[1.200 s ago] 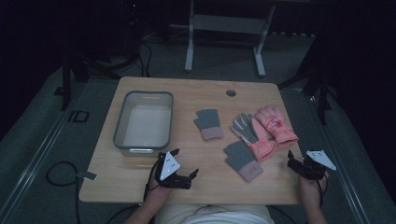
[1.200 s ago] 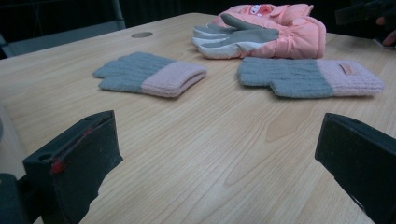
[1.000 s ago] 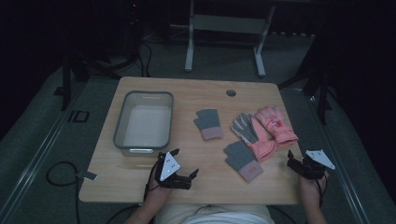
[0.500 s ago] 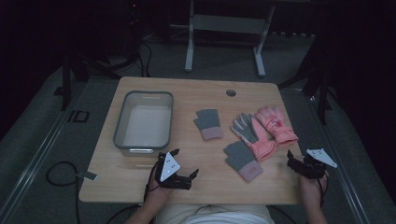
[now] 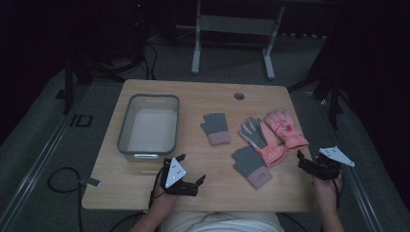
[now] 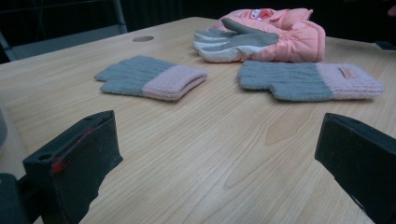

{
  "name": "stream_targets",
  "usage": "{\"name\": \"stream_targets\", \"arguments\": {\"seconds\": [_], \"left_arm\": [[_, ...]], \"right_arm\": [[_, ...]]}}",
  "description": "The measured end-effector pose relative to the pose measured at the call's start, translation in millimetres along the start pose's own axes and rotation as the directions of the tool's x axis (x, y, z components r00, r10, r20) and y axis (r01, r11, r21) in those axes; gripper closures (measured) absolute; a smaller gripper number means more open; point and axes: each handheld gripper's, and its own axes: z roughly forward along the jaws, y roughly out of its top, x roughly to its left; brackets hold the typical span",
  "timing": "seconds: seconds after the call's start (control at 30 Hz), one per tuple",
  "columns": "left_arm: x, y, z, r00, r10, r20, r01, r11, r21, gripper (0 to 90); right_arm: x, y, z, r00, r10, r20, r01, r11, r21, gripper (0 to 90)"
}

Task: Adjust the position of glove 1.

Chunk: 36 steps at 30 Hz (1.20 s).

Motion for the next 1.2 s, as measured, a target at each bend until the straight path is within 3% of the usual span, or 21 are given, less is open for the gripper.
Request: {"name": "stream_targets", "arguments": {"seconds": [0.13,0.27,0.33,0.37,0.57,0.67,0.93,1.07,1.2], "left_arm": [[0.0,-0.1,-0.1,1.0,-0.001,0.0,0.001,1.0,-0.001,0.0],[-0.1,-0.1,-0.1,1.0,-0.005,-0.002,0.005,1.0,-0.003,0.0],[0.0,0.0,0.0,1.0,-0.005,-0.001,0.005,1.0,0.0,0.0],[0.4,-0.1,-0.2,1.0,-0.005,-0.001,0.005,1.0,-0.002,0.0],[0.0,0.0,0.0,1.0,-0.002,0.0,0.002,1.0,0.0,0.0],[0.0,-0.1,-0.1,1.0,-0.003,0.0,0.003,1.0,-0.002,0.0],[-0.2,0.1,0.1,1.0,0.005,0.004,-0.005,1.0,0.001,0.0],[-0.4,0.2,0.2,0.9999,0.011,0.006,-0.011,0.9999,0.002,0.0],[0.2,0.0,-0.1,1.0,0.002,0.006,-0.002,1.0,-0.001,0.0]], "right_arm": [[2.3,12.8,-2.2,0.9999,-0.01,-0.002,0.01,1.0,-0.023,13.7],[5.7,31.7,-4.8,0.9991,-0.011,-0.041,0.01,0.999,-0.031,13.6],[5.7,31.7,-4.8,0.9991,-0.011,-0.041,0.01,0.999,-0.031,13.6],[10.2,46.0,-6.6,0.9986,-0.042,-0.031,0.04,0.997,-0.062,13.1],[20.6,73.8,-7.3,0.9964,-0.07,-0.048,0.064,0.992,-0.11,14.4],[26.0,87.5,-4.7,0.9916,-0.079,-0.102,0.069,0.993,-0.095,17.7],[50.6,111.2,5.0,0.9829,-0.142,-0.117,0.132,0.987,-0.089,17.3],[59.3,119.4,10.7,0.9785,-0.126,-0.163,0.114,0.99,-0.084,19.4],[73.6,124.4,17.5,0.9683,-0.154,-0.197,0.143,0.987,-0.07,16.8]]}}
